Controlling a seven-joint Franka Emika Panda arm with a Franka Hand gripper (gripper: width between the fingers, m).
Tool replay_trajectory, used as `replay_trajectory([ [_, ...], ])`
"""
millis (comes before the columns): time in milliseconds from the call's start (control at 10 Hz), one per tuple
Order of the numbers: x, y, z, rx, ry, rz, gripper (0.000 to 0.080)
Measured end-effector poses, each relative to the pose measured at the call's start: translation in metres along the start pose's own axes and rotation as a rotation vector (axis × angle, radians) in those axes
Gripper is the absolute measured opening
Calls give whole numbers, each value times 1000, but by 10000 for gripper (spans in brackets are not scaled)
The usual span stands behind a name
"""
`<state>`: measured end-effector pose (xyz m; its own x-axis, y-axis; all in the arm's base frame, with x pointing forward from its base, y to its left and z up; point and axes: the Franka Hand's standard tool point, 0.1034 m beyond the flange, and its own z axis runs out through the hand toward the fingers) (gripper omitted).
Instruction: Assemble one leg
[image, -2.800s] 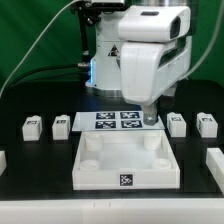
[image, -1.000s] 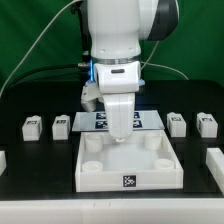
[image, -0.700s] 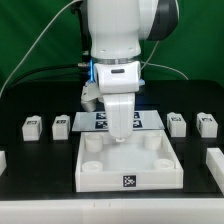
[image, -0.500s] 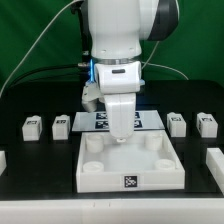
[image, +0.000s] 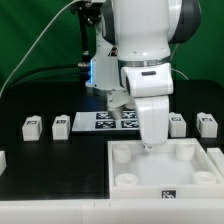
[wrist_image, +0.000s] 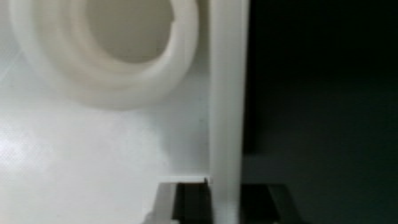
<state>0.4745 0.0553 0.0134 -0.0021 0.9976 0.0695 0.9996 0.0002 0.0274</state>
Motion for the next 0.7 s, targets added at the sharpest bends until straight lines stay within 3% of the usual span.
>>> replay_trajectory([
  [400, 3, 13, 0, -15, 5, 35, 58],
  [700, 3, 14, 0, -16, 5, 46, 58],
])
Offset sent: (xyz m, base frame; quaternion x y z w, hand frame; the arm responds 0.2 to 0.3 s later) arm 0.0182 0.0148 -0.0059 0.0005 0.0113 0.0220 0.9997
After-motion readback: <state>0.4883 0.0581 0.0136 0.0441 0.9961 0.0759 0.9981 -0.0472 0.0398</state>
